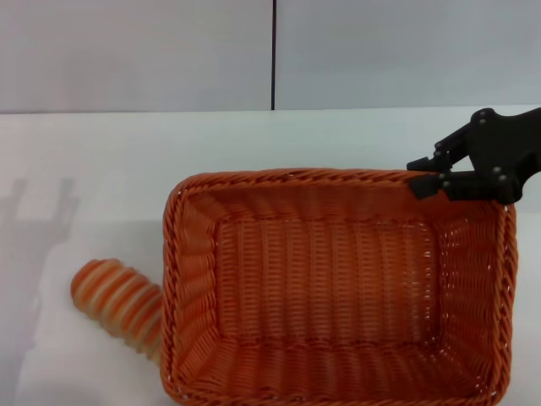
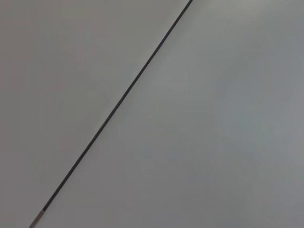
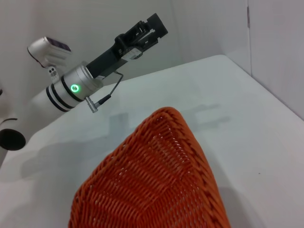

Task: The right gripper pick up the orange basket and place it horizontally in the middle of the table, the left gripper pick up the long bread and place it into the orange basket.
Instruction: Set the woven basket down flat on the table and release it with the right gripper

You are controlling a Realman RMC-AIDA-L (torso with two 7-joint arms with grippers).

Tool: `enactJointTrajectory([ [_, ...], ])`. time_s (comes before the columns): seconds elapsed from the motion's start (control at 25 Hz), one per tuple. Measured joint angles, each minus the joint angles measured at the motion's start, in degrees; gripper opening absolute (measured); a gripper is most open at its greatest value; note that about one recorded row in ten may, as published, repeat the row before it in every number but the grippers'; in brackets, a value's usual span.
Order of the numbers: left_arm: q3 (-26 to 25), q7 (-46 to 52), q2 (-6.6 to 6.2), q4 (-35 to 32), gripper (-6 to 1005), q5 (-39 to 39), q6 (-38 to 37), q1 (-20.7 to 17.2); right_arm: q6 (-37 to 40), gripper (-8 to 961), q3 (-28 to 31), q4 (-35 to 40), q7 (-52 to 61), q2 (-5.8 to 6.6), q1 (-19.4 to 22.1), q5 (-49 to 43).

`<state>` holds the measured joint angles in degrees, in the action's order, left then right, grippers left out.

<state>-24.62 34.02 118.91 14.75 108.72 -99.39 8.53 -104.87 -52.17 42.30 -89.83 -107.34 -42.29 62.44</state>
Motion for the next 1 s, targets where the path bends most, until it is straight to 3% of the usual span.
enactJointTrajectory([
  [0.28,0.17,0.0,0.0,0.11,834,0.0,0.36,0.14,0.65,200,-0.06,0.03,-1.44,0.33,-1.89,-0.75],
  [0.72,1.06,0.0,0.0,0.82,834,-0.01,0.39,0.0,6.62,210,-0.39,-2.05,0.93,-1.45,-4.6,-4.11],
  [1.0,1.71,-0.42,0.0,0.81,835,0.0,0.37,0.15,10.11,435,0.51,-2.1,-0.38,-1.67,-2.75,-4.08],
])
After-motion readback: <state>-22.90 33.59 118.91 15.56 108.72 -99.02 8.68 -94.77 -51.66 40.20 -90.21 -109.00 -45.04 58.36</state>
